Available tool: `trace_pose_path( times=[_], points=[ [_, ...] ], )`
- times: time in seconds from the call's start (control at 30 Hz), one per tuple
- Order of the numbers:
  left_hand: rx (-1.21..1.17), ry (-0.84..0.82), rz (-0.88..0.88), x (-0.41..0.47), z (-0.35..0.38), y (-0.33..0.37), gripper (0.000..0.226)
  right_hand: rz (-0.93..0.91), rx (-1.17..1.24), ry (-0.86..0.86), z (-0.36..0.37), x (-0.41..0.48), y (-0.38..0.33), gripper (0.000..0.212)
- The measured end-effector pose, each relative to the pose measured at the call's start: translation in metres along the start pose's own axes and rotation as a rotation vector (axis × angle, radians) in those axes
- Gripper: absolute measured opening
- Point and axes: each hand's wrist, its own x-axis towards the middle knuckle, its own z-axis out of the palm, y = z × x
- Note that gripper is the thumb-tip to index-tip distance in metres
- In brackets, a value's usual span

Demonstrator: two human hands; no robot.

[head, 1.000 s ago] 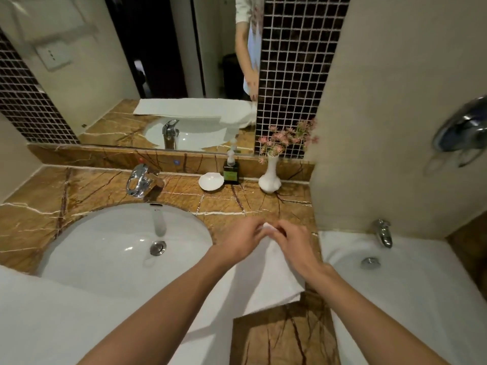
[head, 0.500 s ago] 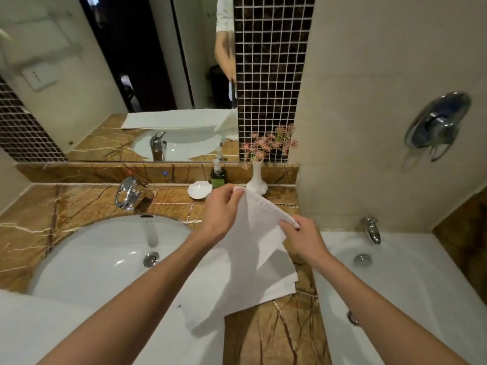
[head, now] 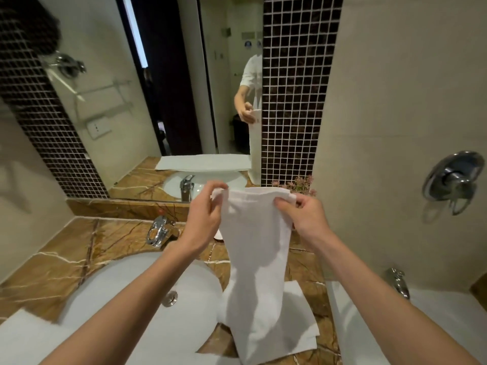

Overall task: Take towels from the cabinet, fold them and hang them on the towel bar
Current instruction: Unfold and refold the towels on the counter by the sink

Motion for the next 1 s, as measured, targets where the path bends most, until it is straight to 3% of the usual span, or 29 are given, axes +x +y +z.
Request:
trace_pose_path(
  times=[0.1, 0.3, 0.4, 0.53, 0.7, 0.87, 1.0],
  points=[
    [0.132, -0.053, 0.110, 0.002, -0.008, -0.003, 0.010, -0.016, -0.014, -0.019, 0.002, 0.001, -0.012, 0.021],
    [0.066, -0.267, 0.005, -0.005, -0.010, -0.001, 0.014, -0.041, -0.054, -0.032, -0.003, -0.004, -0.014, 0.028],
    [0.058, -0.258, 0.006, -0.005, -0.011, 0.003, 0.015, -0.007, -0.035, -0.055, -0.010, -0.011, -0.012, 0.019],
    [0.014, -0.290, 0.033, -0.004, -0.011, 0.007, 0.018, -0.035, 0.033, -0.133, -0.018, -0.020, -0.009, 0.036],
    [-0.161, -0.358, -0.042, -0.003, -0.005, 0.015, 0.023, -0.085, -0.151, -0.124, -0.019, -0.026, 0.000, 0.014],
    [-0.300, -0.498, -0.195, -0.005, -0.010, 0.008, 0.033, -0.033, -0.087, -0.155, -0.021, -0.030, 0.006, 0.023],
    [-0.299, -0.528, -0.235, -0.009, -0.011, 0.008, 0.041, -0.091, -0.228, -0.150, -0.021, -0.031, 0.010, 0.013]
  ],
)
